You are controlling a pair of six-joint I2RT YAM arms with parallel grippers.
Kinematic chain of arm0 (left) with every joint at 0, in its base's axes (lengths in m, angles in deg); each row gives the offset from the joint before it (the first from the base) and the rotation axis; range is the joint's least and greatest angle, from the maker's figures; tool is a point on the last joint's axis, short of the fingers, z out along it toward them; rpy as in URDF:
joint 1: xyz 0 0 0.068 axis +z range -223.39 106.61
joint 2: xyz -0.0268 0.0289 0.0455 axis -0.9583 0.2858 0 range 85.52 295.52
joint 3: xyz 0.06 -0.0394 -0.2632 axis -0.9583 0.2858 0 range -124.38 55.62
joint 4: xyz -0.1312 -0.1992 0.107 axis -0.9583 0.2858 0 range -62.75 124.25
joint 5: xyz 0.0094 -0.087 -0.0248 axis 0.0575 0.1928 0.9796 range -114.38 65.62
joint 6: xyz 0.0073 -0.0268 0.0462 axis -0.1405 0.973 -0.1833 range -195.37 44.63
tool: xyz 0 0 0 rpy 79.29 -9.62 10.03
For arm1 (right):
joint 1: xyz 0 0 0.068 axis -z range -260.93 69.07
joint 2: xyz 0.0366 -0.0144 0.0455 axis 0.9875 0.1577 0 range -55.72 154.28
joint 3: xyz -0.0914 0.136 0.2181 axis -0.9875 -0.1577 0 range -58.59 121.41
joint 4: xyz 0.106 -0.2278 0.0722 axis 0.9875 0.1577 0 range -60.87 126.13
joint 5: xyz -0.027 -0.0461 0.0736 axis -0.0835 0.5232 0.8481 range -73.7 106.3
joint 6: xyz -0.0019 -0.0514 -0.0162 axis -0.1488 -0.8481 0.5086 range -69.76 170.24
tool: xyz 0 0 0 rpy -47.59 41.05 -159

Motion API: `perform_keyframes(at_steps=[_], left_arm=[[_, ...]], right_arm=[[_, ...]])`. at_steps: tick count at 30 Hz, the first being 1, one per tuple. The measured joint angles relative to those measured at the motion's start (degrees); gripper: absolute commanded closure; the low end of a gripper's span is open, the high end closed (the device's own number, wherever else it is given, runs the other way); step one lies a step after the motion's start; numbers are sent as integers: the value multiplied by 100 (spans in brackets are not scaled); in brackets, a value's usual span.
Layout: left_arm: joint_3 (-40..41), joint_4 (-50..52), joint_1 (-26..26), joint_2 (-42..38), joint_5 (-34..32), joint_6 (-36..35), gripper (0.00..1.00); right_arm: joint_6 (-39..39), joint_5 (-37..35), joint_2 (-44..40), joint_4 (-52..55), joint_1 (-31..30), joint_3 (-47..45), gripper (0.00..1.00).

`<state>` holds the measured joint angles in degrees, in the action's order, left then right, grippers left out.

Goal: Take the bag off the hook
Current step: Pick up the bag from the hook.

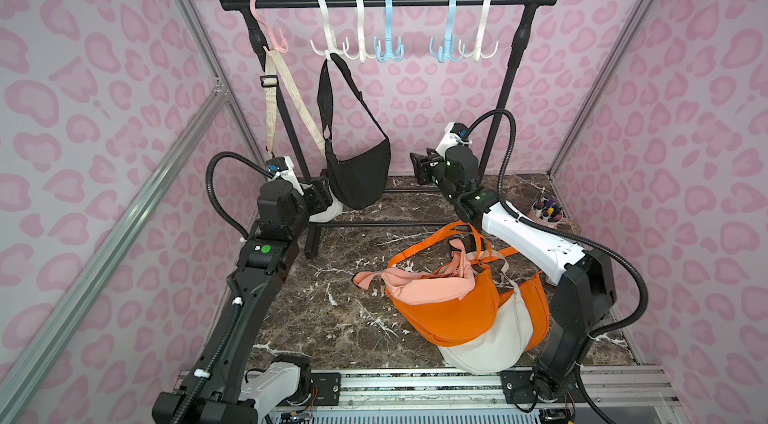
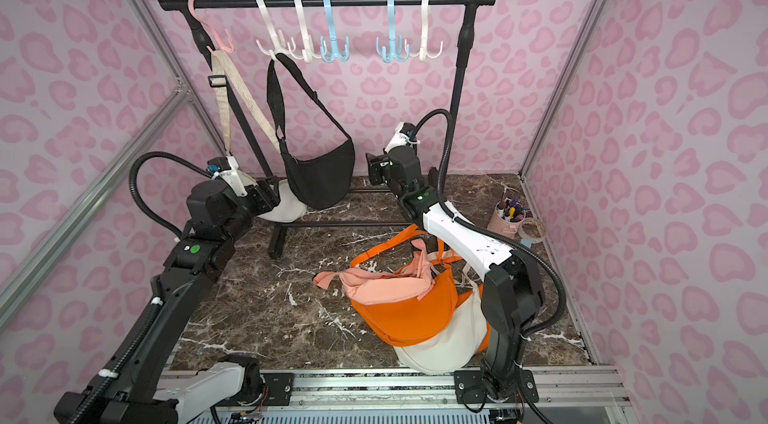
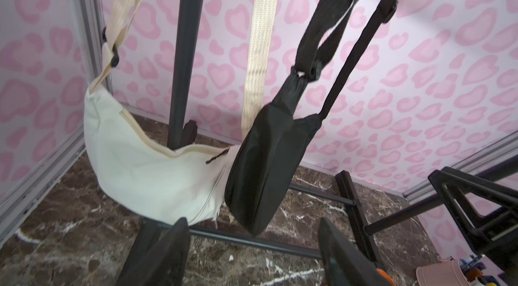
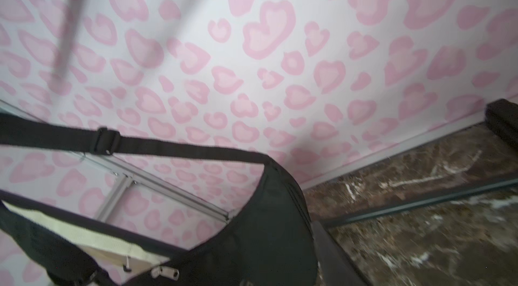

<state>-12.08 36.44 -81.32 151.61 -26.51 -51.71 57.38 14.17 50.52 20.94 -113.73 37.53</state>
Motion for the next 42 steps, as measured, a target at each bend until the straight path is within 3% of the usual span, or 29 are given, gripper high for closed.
perform_keyframes(at_steps=[6, 17, 25, 30, 33, 35, 38, 42], left_arm=[[-953, -181, 190, 837, 577, -245, 26], [-2481, -348, 343, 2118, 1530, -737, 26], [-3071, -236, 426, 2745, 2015, -1021, 28], [-3187, -188, 457, 2933, 2166, -1040, 39], [-3202, -175, 490, 2951, 2232, -1038, 58], [-3202, -177, 498, 2951, 2273, -1029, 77], [-3213, -177, 533, 2962, 2337, -1034, 94], [-3351, -140, 564, 3010, 2409, -1008, 97]], right_arm=[[76, 431, 940, -321, 293, 1051, 47], [-219, 2105, 3056, -975, 483, 3261, 43], [-146, 2468, 4769, -1222, 511, 5302, 30], [-7, 2304, 5388, -1753, 511, 5755, 33], [59, 2131, 5626, -2041, 509, 5914, 39], [87, 2041, 5777, -2184, 496, 6061, 42], [87, 1906, 5939, -2291, 448, 6218, 47], [87, 1810, 6019, -2446, 391, 6227, 52]])
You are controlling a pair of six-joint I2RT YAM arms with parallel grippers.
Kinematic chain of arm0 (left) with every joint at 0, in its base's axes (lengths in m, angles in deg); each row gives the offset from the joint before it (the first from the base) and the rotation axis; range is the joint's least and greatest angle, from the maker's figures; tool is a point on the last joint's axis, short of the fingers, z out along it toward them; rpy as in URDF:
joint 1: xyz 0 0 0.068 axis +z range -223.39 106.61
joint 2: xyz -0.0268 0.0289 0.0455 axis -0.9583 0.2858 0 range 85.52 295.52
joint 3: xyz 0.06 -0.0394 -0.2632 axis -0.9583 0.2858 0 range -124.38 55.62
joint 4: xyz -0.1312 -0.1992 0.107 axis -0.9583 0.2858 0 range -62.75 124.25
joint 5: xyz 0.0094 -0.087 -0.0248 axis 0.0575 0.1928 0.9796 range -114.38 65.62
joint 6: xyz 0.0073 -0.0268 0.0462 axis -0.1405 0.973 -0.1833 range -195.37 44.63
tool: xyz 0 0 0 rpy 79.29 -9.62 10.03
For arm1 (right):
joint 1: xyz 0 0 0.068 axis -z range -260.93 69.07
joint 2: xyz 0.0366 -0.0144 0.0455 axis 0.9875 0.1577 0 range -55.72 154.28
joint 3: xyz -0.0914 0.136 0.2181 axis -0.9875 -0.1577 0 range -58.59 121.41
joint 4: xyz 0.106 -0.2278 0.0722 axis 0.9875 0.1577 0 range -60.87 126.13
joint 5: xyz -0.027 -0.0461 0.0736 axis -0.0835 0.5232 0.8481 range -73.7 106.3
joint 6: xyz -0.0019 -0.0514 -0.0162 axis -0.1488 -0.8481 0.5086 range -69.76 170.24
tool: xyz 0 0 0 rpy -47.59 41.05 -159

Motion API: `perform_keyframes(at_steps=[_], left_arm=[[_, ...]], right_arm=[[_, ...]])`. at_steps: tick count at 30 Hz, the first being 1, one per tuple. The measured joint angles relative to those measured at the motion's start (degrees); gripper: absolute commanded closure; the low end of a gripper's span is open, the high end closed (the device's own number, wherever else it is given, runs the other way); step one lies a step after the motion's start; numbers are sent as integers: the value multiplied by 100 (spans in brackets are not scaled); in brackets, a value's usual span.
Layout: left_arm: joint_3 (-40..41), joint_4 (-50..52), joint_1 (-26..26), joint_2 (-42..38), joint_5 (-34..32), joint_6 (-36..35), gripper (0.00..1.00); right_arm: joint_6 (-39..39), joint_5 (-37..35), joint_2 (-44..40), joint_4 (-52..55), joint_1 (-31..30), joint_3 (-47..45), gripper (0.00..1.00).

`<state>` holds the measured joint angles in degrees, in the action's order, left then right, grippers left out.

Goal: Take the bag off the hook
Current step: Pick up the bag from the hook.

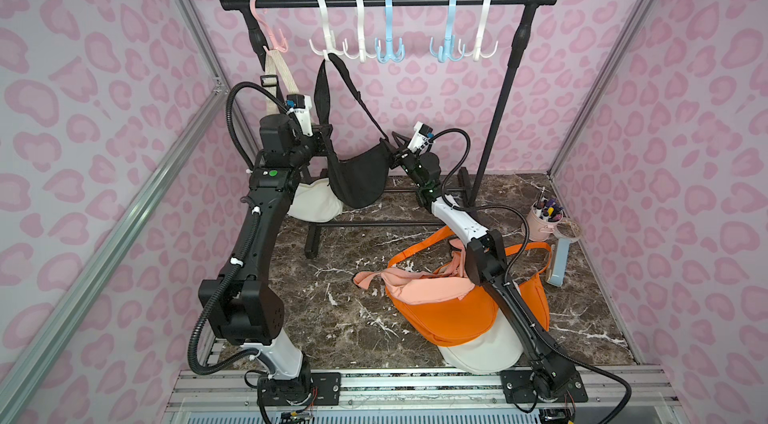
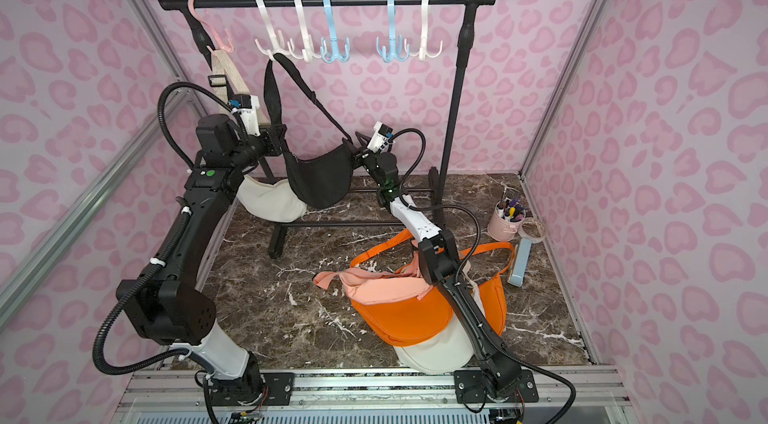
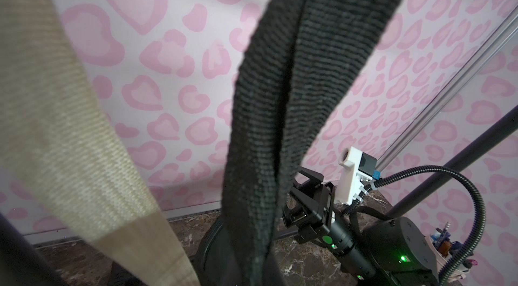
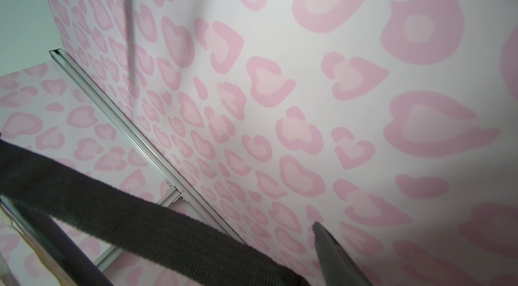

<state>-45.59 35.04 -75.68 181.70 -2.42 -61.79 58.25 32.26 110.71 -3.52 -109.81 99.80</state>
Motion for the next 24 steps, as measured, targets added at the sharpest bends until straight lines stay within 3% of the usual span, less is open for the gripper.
perform_keyframes(at_steps=[8, 11, 20, 24], left_arm=[[-446, 210, 76, 105, 544, 203, 97], [-564, 299, 76, 103, 894, 275, 97], [-529, 597, 225, -168, 1412, 275, 97], [-529, 573, 393, -227, 1508, 361, 97]], right_arm=[[-98, -433, 149, -404, -164, 98, 57], [-116, -535, 201, -529, -245, 127, 65], [-87, -605, 35, -378, -267, 125, 100], [-92, -588, -376, -140, -240, -13, 100]])
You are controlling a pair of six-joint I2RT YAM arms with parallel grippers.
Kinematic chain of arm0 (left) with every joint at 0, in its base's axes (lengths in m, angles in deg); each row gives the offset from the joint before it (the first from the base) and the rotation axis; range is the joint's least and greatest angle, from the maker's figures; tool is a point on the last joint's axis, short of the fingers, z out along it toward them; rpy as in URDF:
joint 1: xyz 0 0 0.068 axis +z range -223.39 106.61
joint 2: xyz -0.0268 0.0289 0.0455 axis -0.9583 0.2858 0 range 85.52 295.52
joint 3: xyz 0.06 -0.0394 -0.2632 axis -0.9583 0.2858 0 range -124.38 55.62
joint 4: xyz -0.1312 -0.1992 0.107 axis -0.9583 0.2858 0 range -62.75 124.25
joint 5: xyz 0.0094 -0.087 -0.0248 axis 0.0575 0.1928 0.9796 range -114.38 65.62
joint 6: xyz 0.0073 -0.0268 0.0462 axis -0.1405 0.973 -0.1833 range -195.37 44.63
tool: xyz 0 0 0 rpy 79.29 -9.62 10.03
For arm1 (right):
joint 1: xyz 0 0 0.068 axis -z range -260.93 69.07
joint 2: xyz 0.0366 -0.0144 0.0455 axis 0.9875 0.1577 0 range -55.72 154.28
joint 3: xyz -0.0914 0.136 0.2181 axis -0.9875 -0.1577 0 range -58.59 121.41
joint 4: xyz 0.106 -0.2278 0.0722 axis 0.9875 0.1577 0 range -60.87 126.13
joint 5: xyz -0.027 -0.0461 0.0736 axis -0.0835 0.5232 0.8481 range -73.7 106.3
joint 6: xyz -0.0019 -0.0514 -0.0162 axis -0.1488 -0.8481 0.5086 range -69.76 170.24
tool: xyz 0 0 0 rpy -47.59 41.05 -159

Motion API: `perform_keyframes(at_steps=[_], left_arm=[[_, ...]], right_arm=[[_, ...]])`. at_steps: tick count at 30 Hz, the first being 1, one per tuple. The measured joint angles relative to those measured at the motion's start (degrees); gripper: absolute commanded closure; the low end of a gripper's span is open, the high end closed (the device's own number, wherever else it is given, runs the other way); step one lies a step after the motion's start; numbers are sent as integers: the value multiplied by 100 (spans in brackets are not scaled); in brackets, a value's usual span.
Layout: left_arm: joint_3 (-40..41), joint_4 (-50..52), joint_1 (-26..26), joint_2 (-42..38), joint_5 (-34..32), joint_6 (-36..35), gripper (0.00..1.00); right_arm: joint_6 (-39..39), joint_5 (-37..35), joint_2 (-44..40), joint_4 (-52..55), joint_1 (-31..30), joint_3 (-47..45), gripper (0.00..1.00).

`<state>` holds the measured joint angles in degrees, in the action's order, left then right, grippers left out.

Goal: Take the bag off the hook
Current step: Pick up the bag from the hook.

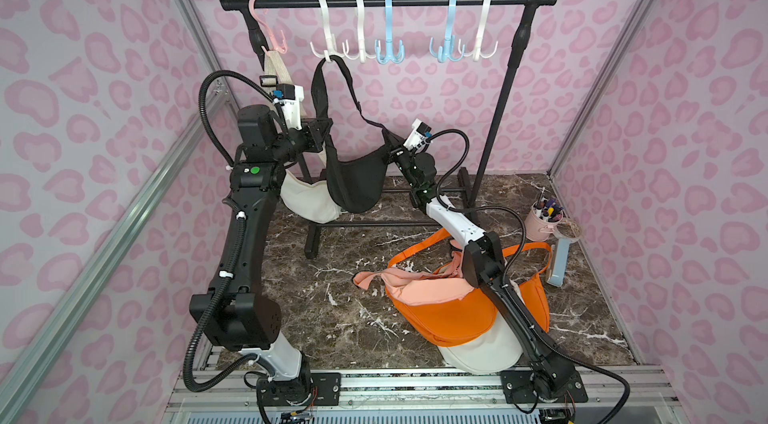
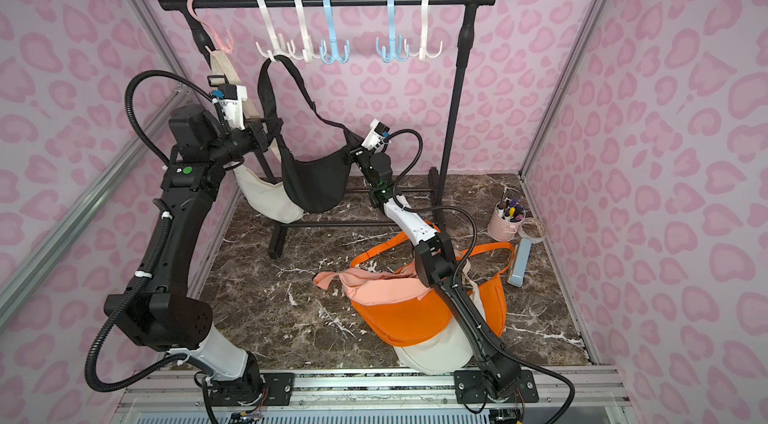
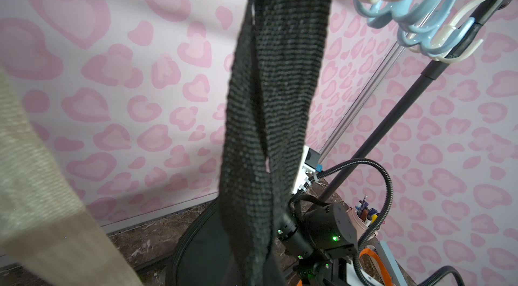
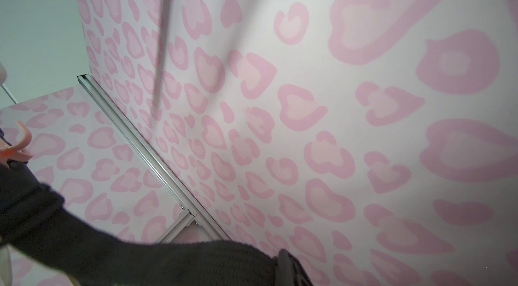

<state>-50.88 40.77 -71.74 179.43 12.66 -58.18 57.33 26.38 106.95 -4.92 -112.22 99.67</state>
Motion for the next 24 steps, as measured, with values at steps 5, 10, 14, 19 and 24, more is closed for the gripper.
perform_keyframes(at_steps=[5, 10, 14, 19, 24], left_arm=[[-68, -39, 122, 0, -44, 164, 97], [-267, -160, 107, 59, -46, 236, 97], [-501, -144, 111, 190, -160, 385, 97], [-887, -103, 114, 284, -304, 527, 97], [-1182, 42, 111, 306, -404, 570, 97]], right_arm=[[-13, 94, -621, 203, 2, -326, 100], [-46, 275, -1005, 568, 20, -378, 100], [-42, 420, -1285, 844, 52, -380, 100], [-39, 544, -1589, 1088, 81, -380, 100], [-39, 636, -1825, 1222, 55, -380, 100]])
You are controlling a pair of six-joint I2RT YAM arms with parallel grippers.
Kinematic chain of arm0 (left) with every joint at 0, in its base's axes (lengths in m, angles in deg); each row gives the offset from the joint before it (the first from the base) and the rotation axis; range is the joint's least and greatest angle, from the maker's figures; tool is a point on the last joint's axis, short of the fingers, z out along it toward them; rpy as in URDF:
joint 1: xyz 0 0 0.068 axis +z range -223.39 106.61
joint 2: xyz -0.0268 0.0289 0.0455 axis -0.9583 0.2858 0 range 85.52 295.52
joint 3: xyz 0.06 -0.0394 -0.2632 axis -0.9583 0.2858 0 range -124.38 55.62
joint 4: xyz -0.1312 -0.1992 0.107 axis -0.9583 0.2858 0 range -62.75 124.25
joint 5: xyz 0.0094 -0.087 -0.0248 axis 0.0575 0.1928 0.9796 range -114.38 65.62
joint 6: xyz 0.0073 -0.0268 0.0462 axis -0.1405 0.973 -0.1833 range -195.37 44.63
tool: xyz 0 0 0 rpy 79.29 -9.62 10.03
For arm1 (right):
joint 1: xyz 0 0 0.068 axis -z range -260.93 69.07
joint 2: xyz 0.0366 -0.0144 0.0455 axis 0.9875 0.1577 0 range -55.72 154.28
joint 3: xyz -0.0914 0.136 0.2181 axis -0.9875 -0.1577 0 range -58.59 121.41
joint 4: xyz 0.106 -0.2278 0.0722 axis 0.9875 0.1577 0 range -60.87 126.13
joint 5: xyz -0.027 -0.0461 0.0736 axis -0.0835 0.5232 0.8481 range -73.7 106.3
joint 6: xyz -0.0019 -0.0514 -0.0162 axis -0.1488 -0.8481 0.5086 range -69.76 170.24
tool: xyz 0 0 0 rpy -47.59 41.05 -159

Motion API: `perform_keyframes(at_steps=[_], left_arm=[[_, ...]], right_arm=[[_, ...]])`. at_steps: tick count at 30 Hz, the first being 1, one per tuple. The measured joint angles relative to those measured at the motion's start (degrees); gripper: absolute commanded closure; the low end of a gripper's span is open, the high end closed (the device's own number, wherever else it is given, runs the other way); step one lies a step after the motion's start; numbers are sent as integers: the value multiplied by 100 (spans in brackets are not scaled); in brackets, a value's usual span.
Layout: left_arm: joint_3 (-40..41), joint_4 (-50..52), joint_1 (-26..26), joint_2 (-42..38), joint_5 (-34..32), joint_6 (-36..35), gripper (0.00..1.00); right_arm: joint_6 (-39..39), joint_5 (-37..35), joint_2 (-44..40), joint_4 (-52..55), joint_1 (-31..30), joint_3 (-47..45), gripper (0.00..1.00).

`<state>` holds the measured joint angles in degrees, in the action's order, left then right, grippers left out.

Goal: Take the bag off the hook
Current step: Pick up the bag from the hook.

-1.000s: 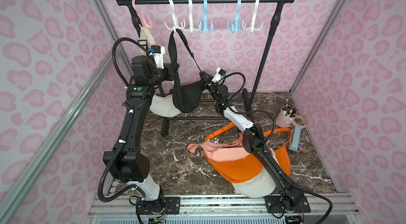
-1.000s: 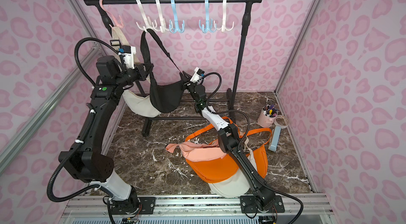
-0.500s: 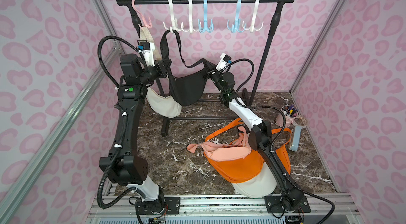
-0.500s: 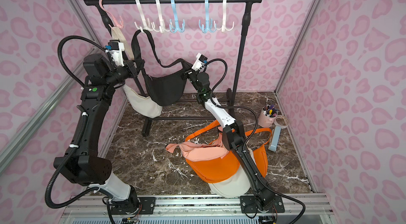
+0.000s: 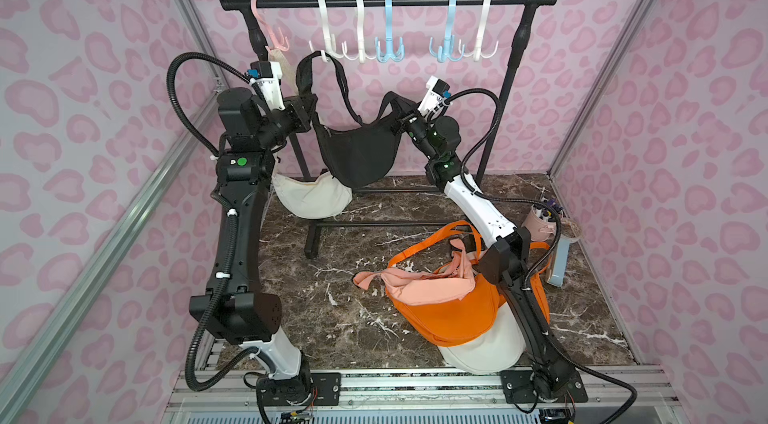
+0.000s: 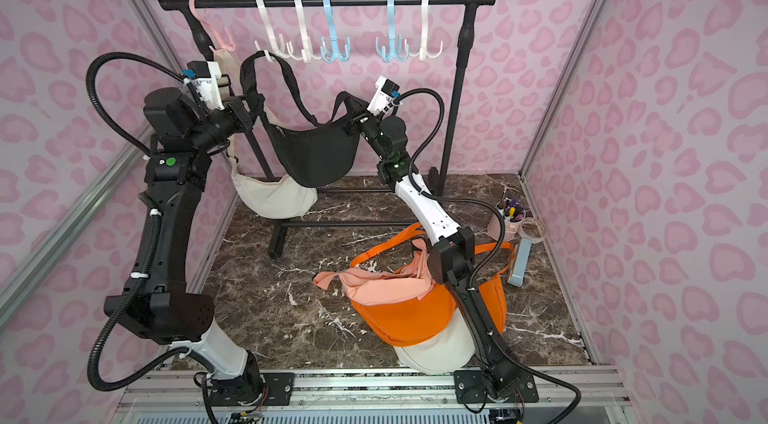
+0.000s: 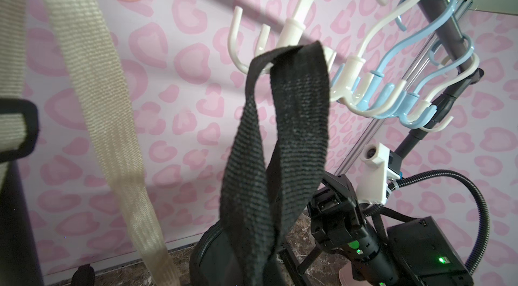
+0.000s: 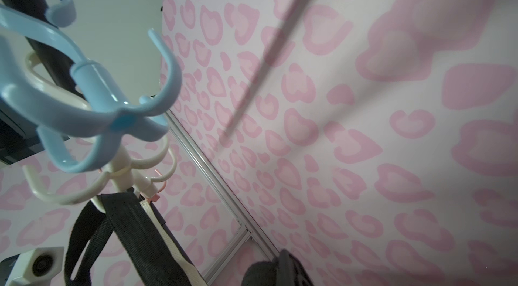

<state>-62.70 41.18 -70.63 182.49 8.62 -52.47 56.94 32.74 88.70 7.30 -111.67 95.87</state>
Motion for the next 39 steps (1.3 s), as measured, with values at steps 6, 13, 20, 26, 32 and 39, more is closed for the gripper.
perform_keyframes(at_steps=[6, 13, 20, 26, 32, 39], left_arm=[[-553, 186, 13, 184, -149, 61, 97], [-1381, 396, 35, 566, -190, 319, 97], [-2129, 369, 39, 940, -48, 758, 97], [-2291, -162, 39, 994, 254, 1211, 97], [-2404, -938, 39, 1064, 328, 1690, 97], [-2535, -1685, 39, 1270, 372, 2258, 97]], right_arm=[[-46, -39, -214, 149, -68, 0, 100], [-44, -188, -385, 201, -74, 0, 100], [24, -317, -645, 258, -79, 0, 100], [223, -286, -933, 492, -105, -264, 100], [420, -186, -1349, 505, -216, -623, 100], [579, -181, -1814, 442, -264, -1014, 100]])
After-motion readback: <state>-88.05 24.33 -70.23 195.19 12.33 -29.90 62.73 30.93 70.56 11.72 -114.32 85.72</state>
